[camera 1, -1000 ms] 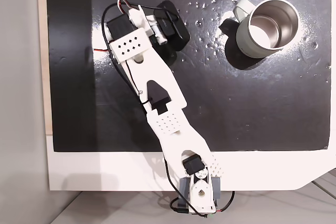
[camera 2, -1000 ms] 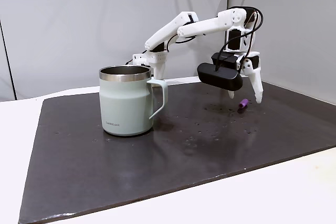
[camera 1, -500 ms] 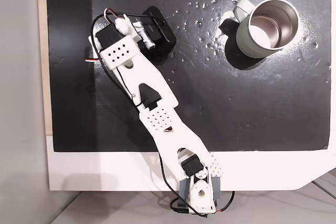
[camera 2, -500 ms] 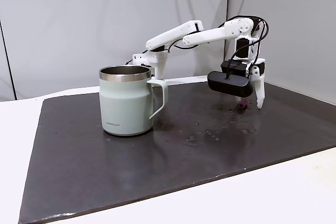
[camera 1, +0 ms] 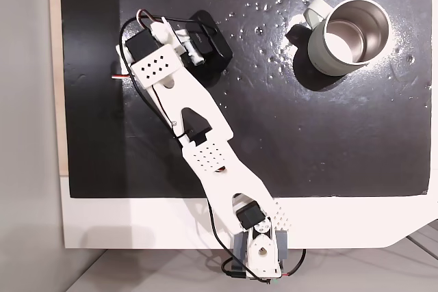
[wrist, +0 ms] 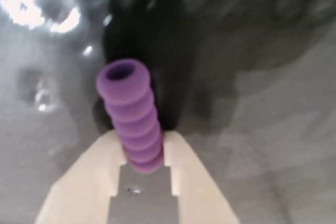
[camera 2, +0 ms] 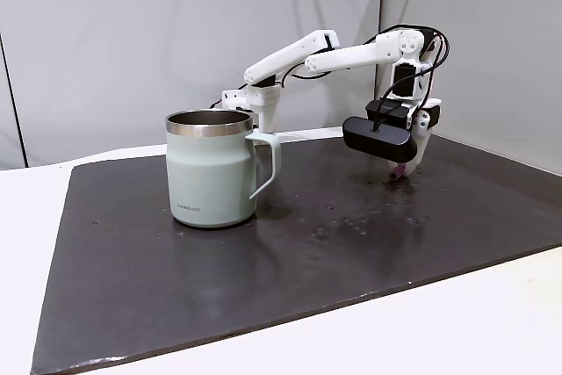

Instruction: Grasp a pengrip and put it in the cup.

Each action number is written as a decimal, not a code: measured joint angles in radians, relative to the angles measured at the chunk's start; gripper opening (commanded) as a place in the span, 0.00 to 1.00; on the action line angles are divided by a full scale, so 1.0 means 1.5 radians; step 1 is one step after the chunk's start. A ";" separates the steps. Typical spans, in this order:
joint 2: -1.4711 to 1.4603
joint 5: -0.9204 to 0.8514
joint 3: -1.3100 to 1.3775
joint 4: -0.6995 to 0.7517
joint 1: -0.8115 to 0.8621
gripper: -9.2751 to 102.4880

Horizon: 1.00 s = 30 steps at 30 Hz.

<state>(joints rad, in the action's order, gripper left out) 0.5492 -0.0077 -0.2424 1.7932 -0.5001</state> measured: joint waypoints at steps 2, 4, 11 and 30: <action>0.039 0.002 -0.024 0.000 0.006 0.08; 0.095 0.003 -0.052 0.000 0.011 0.08; 0.332 0.004 -0.197 0.000 0.048 0.08; 0.696 -0.214 -0.307 0.003 0.496 0.08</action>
<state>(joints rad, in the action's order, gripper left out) 1.5938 -0.3283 -0.7026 1.7978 0.2439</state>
